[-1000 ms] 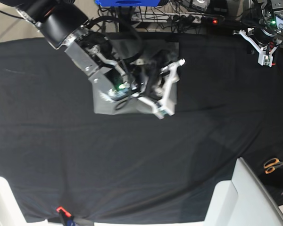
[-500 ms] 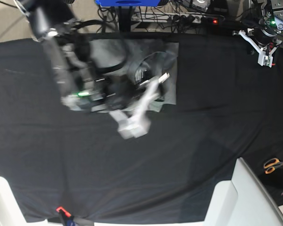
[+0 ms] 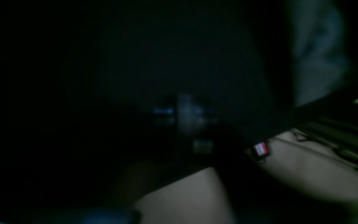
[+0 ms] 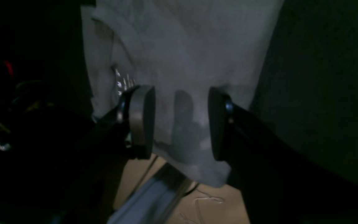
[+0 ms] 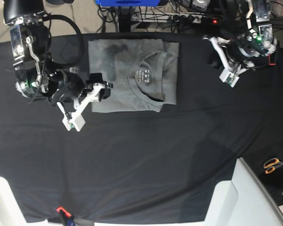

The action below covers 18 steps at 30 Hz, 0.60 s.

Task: Fold the T-shirt properly
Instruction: 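Grasp the folded shirt's collar end with the left gripper and lift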

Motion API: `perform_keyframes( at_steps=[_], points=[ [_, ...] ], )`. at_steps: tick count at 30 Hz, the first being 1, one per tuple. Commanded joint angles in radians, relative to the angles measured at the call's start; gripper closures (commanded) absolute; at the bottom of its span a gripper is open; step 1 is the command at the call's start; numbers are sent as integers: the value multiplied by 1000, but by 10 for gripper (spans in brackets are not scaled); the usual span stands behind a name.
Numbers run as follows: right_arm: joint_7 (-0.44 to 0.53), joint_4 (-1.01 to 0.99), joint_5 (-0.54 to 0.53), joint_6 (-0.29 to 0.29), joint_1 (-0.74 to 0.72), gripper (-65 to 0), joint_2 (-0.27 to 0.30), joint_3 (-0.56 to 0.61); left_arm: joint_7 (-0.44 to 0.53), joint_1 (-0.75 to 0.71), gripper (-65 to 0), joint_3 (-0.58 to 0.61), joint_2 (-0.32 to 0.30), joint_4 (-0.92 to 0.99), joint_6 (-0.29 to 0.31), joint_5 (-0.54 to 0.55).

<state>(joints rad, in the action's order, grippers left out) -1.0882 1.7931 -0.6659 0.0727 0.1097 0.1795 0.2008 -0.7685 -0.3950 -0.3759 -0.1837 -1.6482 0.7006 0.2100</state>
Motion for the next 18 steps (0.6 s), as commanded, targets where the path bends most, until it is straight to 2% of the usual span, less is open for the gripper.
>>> perform_keyframes(
  at_steps=[1,3,4,6,9,15,18],
  points=[
    [30,17,-8,-14,-5,-264,16,2,11,15,-314,-4,-15,12,-2,55],
    [70,15,-8,-21,18,-264,24,4,10,37,-505,-4,-17,78,-2,199],
    [81,14,-8,-23,28,-264,25,-1,10,46,-578,-4,-24,112,-2,268],
    [95,-5,-8,-23,38,-264,47,4,13,54,-640,-2,-44,173,-2,372],
    [95,-46,-8,-24,38,-264,53,4,14,86,-630,-2,-49,259,-2,449],
    [96,-71,-8,-24,40,-264,51,4,19,135,-624,124,-36,319,-2,451],
    [96,-71,-8,-24,40,-264,51,4,73,146,-624,186,-24,323,-2,452]
  ],
)
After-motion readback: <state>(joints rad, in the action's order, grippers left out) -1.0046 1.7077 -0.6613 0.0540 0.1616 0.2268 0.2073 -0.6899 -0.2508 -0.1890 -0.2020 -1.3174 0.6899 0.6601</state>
